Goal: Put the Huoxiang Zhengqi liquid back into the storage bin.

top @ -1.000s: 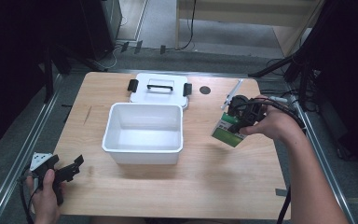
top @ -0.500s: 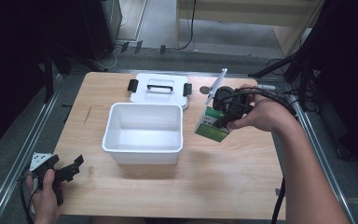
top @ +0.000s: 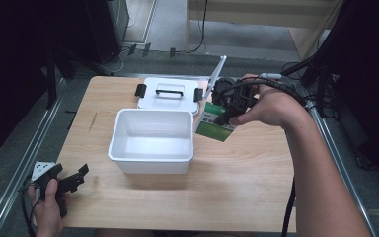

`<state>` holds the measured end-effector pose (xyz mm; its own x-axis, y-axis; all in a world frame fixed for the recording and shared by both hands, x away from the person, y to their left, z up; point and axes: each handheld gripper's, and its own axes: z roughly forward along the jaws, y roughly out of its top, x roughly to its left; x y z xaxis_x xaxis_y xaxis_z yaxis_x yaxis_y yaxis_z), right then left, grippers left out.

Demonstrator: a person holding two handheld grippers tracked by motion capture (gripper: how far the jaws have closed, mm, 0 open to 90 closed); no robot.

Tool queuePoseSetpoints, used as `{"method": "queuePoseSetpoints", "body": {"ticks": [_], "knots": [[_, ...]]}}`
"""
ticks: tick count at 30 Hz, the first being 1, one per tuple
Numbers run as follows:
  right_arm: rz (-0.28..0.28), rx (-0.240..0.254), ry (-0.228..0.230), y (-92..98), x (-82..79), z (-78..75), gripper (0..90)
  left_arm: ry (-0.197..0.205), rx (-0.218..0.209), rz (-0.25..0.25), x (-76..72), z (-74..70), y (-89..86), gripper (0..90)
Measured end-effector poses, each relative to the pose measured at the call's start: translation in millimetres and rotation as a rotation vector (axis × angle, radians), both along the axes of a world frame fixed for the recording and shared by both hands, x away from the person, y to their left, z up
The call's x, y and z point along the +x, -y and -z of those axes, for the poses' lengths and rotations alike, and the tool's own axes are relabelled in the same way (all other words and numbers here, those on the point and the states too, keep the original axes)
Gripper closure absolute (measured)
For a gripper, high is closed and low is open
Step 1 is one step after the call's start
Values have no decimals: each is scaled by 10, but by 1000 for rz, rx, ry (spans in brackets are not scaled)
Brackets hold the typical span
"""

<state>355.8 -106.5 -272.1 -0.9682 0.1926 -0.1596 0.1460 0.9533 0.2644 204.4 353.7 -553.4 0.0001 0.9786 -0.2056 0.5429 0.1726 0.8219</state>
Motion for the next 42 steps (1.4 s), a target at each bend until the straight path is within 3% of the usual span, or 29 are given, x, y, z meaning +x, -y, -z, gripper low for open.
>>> {"method": "queuePoseSetpoints", "body": {"ticks": [8,21,30,42], "knots": [[-41,16,4,-283,5,-82,644,0,0,2,1,0,0,40],[-116,27,-3,-737,26,-66,644,-1,0,5,5,2,-2,40],[-183,-12,-8,-985,61,102,643,1,-4,6,5,1,1,40],[-197,-52,-20,-1055,94,327,643,2,-7,6,5,1,2,40]]}}
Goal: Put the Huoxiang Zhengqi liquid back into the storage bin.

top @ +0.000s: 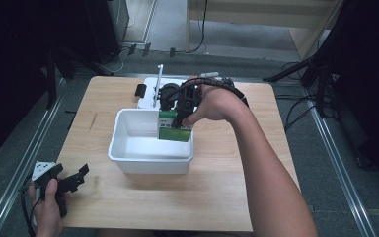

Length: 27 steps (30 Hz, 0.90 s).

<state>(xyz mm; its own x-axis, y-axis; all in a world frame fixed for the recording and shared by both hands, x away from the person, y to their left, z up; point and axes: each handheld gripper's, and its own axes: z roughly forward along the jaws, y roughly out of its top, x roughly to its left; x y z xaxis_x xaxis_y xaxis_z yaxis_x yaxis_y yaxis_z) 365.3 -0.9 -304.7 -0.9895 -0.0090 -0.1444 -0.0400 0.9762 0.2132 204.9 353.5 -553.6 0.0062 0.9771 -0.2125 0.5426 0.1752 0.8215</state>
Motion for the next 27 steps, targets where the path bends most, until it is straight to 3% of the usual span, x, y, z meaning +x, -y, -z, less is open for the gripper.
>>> {"method": "queuePoseSetpoints", "body": {"ticks": [4,27], "knots": [[-15,-22,8,-13,22,106,643,-1,1,1,3,0,-1,40],[-9,-36,-19,-70,130,605,640,1,0,3,2,0,-2,40]]}}
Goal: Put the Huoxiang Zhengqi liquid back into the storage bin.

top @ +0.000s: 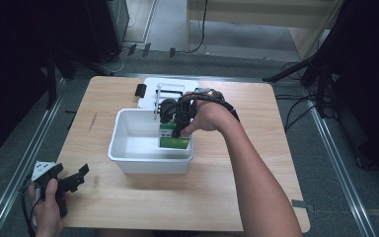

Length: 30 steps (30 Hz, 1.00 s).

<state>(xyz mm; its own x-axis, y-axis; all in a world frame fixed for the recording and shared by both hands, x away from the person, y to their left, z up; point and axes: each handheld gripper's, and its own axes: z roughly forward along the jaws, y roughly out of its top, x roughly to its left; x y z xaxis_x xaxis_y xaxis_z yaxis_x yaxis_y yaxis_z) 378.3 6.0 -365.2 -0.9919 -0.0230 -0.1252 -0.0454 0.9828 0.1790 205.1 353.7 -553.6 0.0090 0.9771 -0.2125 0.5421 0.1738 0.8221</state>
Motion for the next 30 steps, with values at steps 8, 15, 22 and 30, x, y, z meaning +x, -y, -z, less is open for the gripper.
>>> {"method": "queuePoseSetpoints", "body": {"ticks": [8,15,22,30], "knots": [[-2,-34,-2,-69,11,188,639,0,-2,0,0,0,-1,40],[-13,-51,-9,-95,18,300,637,1,-2,0,3,1,-1,40],[-9,-64,-12,-113,24,373,630,2,-2,-2,1,0,1,40],[22,-65,-21,-119,40,362,605,3,-7,0,2,2,-4,40]]}}
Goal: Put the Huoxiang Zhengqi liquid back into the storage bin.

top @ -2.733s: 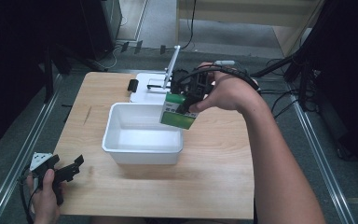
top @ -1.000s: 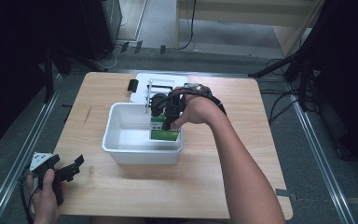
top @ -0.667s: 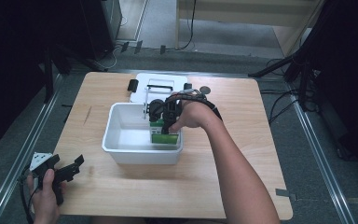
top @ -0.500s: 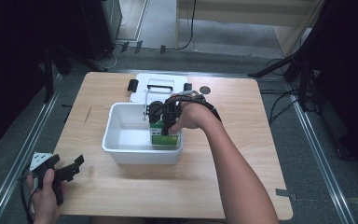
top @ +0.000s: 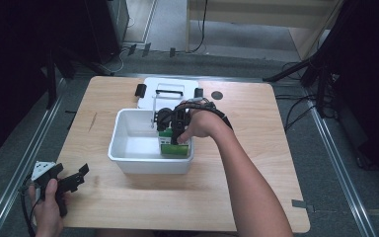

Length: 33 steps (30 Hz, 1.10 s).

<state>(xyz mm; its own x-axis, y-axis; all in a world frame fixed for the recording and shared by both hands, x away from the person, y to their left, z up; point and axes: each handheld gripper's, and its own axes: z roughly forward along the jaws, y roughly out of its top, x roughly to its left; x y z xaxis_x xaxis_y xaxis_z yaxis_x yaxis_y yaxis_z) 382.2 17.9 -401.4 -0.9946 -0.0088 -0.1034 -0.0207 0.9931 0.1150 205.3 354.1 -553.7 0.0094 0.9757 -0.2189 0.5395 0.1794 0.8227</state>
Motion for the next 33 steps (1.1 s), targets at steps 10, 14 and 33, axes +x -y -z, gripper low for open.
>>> {"method": "queuePoseSetpoints", "body": {"ticks": [10,14,33], "knots": [[98,71,8,101,-2,-203,380,-2,4,-1,-1,-1,3,40],[154,120,-12,185,-12,-328,274,-3,9,1,0,-2,4,40],[509,481,136,974,-126,-507,26,-1,12,0,0,-1,4,40]]}}
